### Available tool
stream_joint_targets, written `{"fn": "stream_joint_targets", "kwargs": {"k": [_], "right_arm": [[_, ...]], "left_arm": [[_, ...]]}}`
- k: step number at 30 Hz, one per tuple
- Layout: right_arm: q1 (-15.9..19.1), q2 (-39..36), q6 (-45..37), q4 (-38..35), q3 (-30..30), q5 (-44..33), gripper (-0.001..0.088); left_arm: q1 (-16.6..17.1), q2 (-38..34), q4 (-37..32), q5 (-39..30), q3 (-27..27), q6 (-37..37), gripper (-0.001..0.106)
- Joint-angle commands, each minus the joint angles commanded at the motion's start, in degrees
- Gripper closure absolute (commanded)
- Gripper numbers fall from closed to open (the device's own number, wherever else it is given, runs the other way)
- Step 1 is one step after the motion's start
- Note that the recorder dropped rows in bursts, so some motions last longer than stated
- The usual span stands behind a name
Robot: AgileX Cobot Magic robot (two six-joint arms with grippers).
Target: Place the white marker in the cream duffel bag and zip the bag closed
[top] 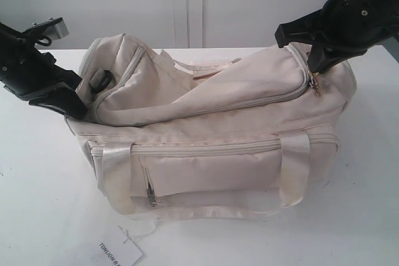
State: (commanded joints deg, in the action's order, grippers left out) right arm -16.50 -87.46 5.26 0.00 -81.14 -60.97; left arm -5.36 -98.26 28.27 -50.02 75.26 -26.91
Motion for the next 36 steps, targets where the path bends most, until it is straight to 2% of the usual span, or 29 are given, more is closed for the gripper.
{"fn": "stream_joint_targets", "kwargs": {"k": [4, 6, 11, 14, 16, 19, 31, 36], "right_arm": [[0.0, 0.0, 0.0, 0.0, 0.0, -0.12, 0.0868], [0.0, 0.0, 0.0, 0.0, 0.0, -0.12, 0.0868], [0.0, 0.0, 0.0, 0.0, 0.0, -0.12, 0.0868], [0.0, 0.0, 0.0, 0.0, 0.0, -0.12, 0.0868], [0.0, 0.0, 0.0, 0.0, 0.0, -0.12, 0.0868], [0.0, 0.0, 0.0, 0.0, 0.0, -0.12, 0.0868], [0.0, 0.0, 0.0, 0.0, 0.0, -0.35, 0.0868], [0.0, 0.0, 0.0, 0.0, 0.0, -0.35, 0.0868]], "left_arm": [[0.0, 0.0, 0.0, 0.62, 0.0, 0.0, 0.104], [0.0, 0.0, 0.0, 0.9, 0.0, 0.0, 0.098], [0.0, 0.0, 0.0, 0.99, 0.0, 0.0, 0.066], [0.0, 0.35, 0.0, 0.99, 0.12, 0.0, 0.053], [0.0, 1.05, 0.0, 1.15, 0.22, 0.0, 0.049], [0.0, 2.39, 0.0, 1.8, 0.22, 0.0, 0.046], [0.0, 9.22, 0.0, 1.94, 2.36, -0.09, 0.046], [0.0, 12.25, 5.49, 0.74, 2.83, -6.7, 0.046]]}}
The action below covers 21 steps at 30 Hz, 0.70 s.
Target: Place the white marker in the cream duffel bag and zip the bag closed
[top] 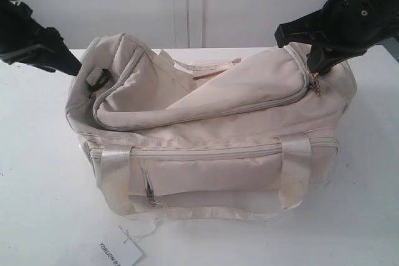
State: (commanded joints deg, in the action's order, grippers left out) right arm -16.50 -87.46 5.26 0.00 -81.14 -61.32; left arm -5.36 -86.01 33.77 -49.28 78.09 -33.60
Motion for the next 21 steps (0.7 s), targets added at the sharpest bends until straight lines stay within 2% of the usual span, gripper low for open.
{"fn": "stream_joint_targets", "kwargs": {"k": [6, 9, 14, 21], "right_arm": [[0.0, 0.0, 0.0, 0.0, 0.0, 0.0, 0.0868], [0.0, 0.0, 0.0, 0.0, 0.0, 0.0, 0.0868], [0.0, 0.0, 0.0, 0.0, 0.0, 0.0, 0.0868], [0.0, 0.0, 0.0, 0.0, 0.0, 0.0, 0.0868]], "left_arm": [[-0.11, 0.86, 9.67, -4.68, 0.0, -11.82, 0.046], [-1.5, 0.86, 11.98, -5.83, 0.0, -15.55, 0.046], [-8.72, 0.86, 12.17, -5.48, 0.0, -20.76, 0.046], [-16.46, 0.86, 11.3, -4.28, 0.0, -24.65, 0.049]]}}
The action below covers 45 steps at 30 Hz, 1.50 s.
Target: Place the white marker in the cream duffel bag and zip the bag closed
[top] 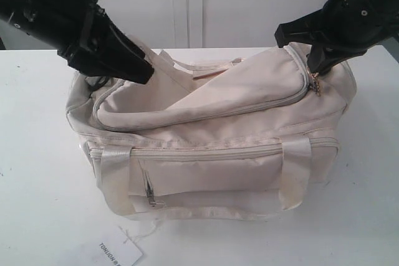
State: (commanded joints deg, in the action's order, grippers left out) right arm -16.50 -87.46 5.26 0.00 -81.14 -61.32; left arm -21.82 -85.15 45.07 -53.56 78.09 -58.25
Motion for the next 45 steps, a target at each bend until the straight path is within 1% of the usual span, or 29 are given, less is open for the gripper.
{"fn": "stream_joint_targets", "kwargs": {"k": [5, 7, 10, 16, 19, 22, 24, 26, 27, 28, 29, 30, 31, 32, 36, 40, 45], "right_arm": [[0.0, 0.0, 0.0, 0.0, 0.0, 0.0, 0.0868], [0.0, 0.0, 0.0, 0.0, 0.0, -0.1, 0.0868], [0.0, 0.0, 0.0, 0.0, 0.0, -0.1, 0.0868], [0.0, 0.0, 0.0, 0.0, 0.0, -0.1, 0.0868], [0.0, 0.0, 0.0, 0.0, 0.0, -0.1, 0.0868], [0.0, 0.0, 0.0, 0.0, 0.0, 0.25, 0.0868], [0.0, 0.0, 0.0, 0.0, 0.0, 0.79, 0.0868], [0.0, 0.0, 0.0, 0.0, 0.0, 1.53, 0.0868], [0.0, 0.0, 0.0, 0.0, 0.0, 1.53, 0.0868], [0.0, 0.0, 0.0, 0.0, 0.0, 1.53, 0.0868], [0.0, 0.0, 0.0, 0.0, 0.0, 1.53, 0.0868], [0.0, 0.0, 0.0, 0.0, 0.0, 1.53, 0.0868], [0.0, 0.0, 0.0, 0.0, 0.0, 1.53, 0.0868], [0.0, 0.0, 0.0, 0.0, 0.0, 1.53, 0.0868], [0.0, 0.0, 0.0, 0.0, 0.0, 1.53, 0.0868], [0.0, 0.0, 0.0, 0.31, 0.0, 1.5, 0.0868], [0.0, 0.0, 0.0, 1.26, 0.0, 1.64, 0.0868]], "left_arm": [[-4.7, 0.0, -0.38, -0.11, 0.0, 0.0, 0.049], [-5.99, 0.0, -0.38, -0.66, 0.0, 0.38, 0.055], [-6.68, 0.0, 0.63, -1.35, 0.0, 1.28, 0.07], [-6.87, 0.0, 2.51, -3.1, -0.12, 1.28, 0.105], [-6.87, 0.0, 4.58, -3.48, -0.12, 1.28, 0.105], [-7.28, 0.0, 4.39, -2.79, -0.12, 0.43, 0.105], [-9.3, 0.0, 2.48, -0.58, -0.12, -0.28, 0.105], [-13.94, 0.0, -2.83, 4.24, -0.12, -0.28, 0.105], [-15.16, 0.0, -4.26, 5.53, -0.12, -0.28, 0.105], [-17.31, 0.0, -6.89, 8.0, -0.12, -0.28, 0.105], [-18.44, 0.0, -8.04, 9.24, -0.12, -0.28, 0.105], [-20.57, 0.0, -9.96, 11.42, -0.12, -0.28, 0.105], [-21.6, 0.0, -11.05, 12.64, -0.12, -0.28, 0.105], [-23.34, 0.0, -12.73, 15.17, -0.36, -0.28, 0.105], [-26.2, 0.0, -15.87, 18.85, -0.36, 0.25, 0.105], [-28.87, 0.0, -19.56, 22.43, -0.36, 2.5, 0.105], [-31.64, 0.0, -25.49, 23.53, -0.36, 6.21, 0.105]]}}
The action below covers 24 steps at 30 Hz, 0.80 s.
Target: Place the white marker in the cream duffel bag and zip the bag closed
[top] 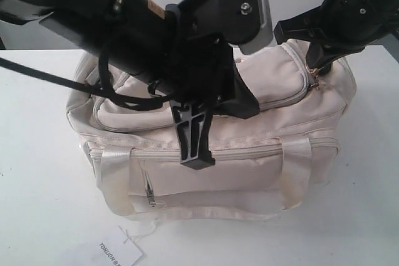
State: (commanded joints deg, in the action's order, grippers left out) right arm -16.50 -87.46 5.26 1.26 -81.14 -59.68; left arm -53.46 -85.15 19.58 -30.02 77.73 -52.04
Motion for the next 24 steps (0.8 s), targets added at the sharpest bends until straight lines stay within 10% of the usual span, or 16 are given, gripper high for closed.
{"fn": "stream_joint_targets", "kwargs": {"k": [14, 24], "right_arm": [[0.0, 0.0, 0.0, 0.0, 0.0, 0.0, 0.0868], [0.0, 0.0, 0.0, 0.01, 0.0, 0.47, 0.0868]], "left_arm": [[-6.85, -4.78, -10.43, 6.65, 0.0, 4.96, 0.105], [-10.7, -7.98, -26.45, 10.66, 0.0, 21.58, 0.105]]}}
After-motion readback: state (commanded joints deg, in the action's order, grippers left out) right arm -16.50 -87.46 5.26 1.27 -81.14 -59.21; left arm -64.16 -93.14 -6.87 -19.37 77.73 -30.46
